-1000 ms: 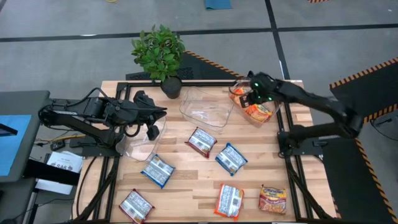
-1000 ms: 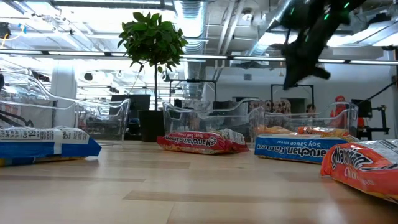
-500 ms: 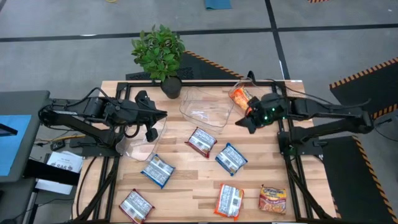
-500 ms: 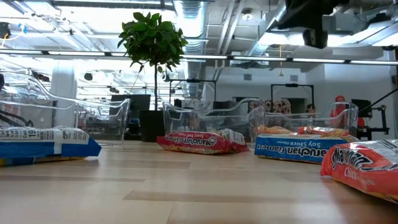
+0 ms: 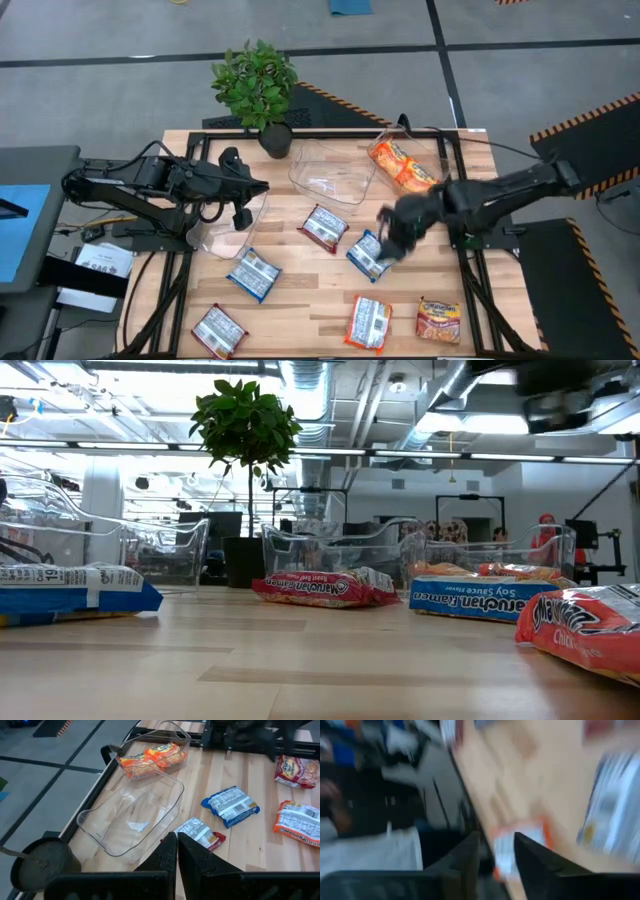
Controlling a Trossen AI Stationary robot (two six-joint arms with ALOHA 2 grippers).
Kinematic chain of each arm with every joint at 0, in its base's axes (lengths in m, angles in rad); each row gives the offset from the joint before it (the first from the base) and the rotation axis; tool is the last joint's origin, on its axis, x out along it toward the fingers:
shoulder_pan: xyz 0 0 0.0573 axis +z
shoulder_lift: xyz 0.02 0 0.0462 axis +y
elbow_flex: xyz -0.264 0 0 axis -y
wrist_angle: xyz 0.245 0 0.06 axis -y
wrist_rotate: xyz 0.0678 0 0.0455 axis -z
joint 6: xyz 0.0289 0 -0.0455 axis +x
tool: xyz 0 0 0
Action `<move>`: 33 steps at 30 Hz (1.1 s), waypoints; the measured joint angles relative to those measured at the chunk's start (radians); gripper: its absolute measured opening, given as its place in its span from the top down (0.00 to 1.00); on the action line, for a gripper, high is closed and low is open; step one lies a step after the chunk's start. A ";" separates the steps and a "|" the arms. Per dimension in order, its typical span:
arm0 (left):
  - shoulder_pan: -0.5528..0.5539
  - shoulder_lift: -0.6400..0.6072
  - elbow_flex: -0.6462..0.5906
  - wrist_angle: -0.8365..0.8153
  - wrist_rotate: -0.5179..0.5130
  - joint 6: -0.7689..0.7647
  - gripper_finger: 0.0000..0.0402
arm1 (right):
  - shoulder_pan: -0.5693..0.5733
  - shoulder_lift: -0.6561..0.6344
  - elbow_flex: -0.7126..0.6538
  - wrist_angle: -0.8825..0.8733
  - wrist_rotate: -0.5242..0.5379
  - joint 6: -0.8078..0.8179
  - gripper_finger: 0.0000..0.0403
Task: Sort Maruchan noodles
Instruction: Put the orange noodle pack into the right transparent bin
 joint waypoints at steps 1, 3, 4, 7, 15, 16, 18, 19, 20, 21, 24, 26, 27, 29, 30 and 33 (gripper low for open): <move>0.000 0.000 0.000 0.000 0.000 0.000 1.00 | 0.048 0.019 0.000 -0.001 -0.007 0.031 0.59; 0.000 0.000 0.000 0.000 0.000 0.001 1.00 | 0.153 0.058 0.000 -0.013 -0.003 0.101 0.52; 0.000 0.000 0.000 0.000 0.000 0.002 1.00 | 0.202 0.078 0.000 -0.020 0.000 0.137 0.48; 0.000 0.000 0.000 0.000 0.000 0.005 1.00 | 0.323 0.165 0.001 -0.015 0.025 0.258 0.39; 0.000 0.000 0.000 0.000 -0.001 0.004 1.00 | 0.406 0.399 0.001 0.053 0.105 0.476 0.33; 0.000 0.000 0.000 0.000 -0.001 0.000 1.00 | 0.405 0.420 0.006 0.041 0.127 0.490 0.33; 0.000 0.000 0.000 0.001 -0.001 0.000 1.00 | 0.404 0.459 0.022 0.007 0.165 0.508 0.33; 0.000 0.000 0.000 0.000 -0.001 0.000 1.00 | 0.404 0.480 0.031 -0.016 0.179 0.508 0.33; 0.000 0.000 0.000 0.001 -0.001 0.000 1.00 | 0.404 0.501 0.044 -0.028 0.185 0.508 0.33; 0.000 0.000 0.000 0.001 -0.001 0.000 1.00 | 0.405 0.521 0.056 -0.030 0.186 0.507 0.33; 0.000 0.000 0.000 0.000 -0.001 0.007 1.00 | 0.407 0.578 0.092 -0.030 0.176 0.486 0.33; 0.000 0.000 0.000 -0.001 -0.001 0.008 1.00 | 0.414 0.609 0.114 -0.034 0.161 0.459 0.33; 0.000 0.000 0.000 -0.001 -0.001 0.008 1.00 | 0.416 0.622 0.126 -0.038 0.161 0.448 0.33; 0.000 0.000 0.000 -0.002 -0.001 0.009 1.00 | 0.418 0.647 0.138 -0.037 0.156 0.442 0.33; 0.000 0.000 0.000 -0.002 -0.001 0.009 1.00 | 0.419 0.657 0.141 -0.033 0.154 0.443 0.33; 0.000 0.000 0.000 -0.004 -0.002 0.009 1.00 | 0.423 0.688 0.149 -0.026 0.146 0.443 0.37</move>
